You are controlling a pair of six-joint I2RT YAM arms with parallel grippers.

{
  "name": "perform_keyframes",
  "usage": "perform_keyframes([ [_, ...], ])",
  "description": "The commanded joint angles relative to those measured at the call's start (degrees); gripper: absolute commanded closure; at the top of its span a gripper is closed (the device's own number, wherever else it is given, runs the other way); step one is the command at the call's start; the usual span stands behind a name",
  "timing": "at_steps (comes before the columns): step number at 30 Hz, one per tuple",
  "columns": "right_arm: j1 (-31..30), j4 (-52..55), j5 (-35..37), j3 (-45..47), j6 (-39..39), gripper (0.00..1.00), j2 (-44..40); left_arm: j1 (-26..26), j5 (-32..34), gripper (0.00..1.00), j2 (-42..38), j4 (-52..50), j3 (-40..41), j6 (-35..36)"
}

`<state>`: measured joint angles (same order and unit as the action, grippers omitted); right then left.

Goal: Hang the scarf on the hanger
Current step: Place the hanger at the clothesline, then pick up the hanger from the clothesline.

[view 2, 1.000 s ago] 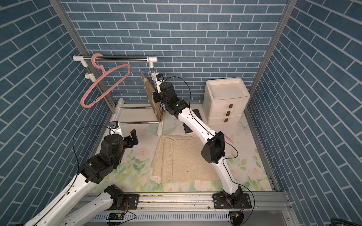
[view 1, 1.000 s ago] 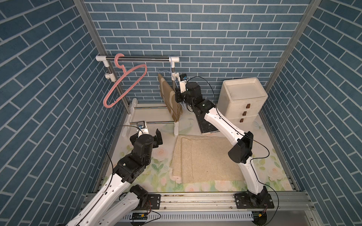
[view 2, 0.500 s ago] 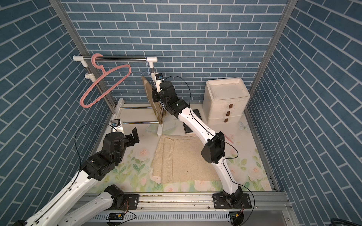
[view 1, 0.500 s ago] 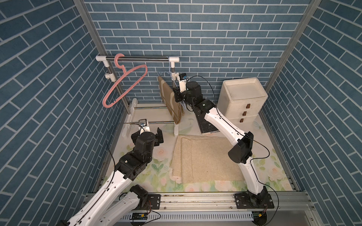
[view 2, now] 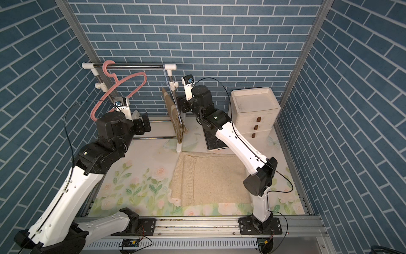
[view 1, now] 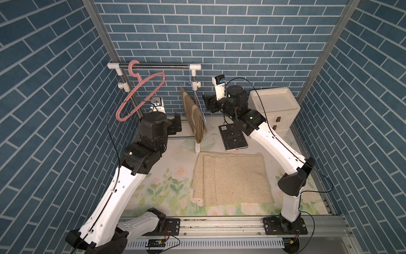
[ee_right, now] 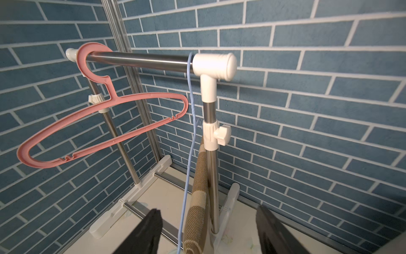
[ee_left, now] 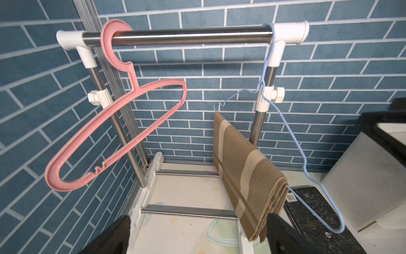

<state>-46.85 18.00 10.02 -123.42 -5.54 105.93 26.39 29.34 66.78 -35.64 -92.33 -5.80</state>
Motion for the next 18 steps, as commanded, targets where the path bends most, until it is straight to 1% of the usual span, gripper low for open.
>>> perform_keyframes([
  [1, 0.47, 1.61, 3.74, 8.46, 2.99, 0.24, -8.19, -3.64, -3.05, 0.01, 7.25, -9.96, -12.09, 6.30],
  [4, 1.44, 0.69, 4.24, 18.24, 3.25, 0.20, -14.96, -7.50, -7.14, 0.01, 14.91, -17.32, -24.80, 8.27],
  [6, 2.61, -0.29, 3.76, 25.01, 2.70, 0.17, -19.81, -9.50, -7.59, 0.01, 19.27, -20.71, -32.12, 10.22],
  [7, 3.25, -1.11, 3.19, 28.40, 2.13, 0.16, -21.90, -10.39, -6.88, 0.01, 20.38, -20.74, -33.78, 11.30],
  [10, 5.71, -4.09, -0.78, 38.44, -0.48, 0.12, -28.34, -15.58, -6.26, 0.00, 21.35, -17.27, -34.96, 12.47],
  [12, 7.26, -5.10, -2.43, 43.08, -2.17, 0.11, -31.49, -19.54, -5.38, 0.00, 21.89, -14.78, -35.22, 12.57],
  [15, 8.67, -4.02, -2.58, 46.79, -3.23, 0.10, -34.36, -25.02, -5.69, 0.00, 22.82, -10.47, -34.95, 12.96],
  [18, 9.17, -2.19, -2.29, 48.35, -3.25, 0.10, -35.42, -29.45, -5.50, 0.00, 24.40, -7.66, -34.77, 13.76],
])
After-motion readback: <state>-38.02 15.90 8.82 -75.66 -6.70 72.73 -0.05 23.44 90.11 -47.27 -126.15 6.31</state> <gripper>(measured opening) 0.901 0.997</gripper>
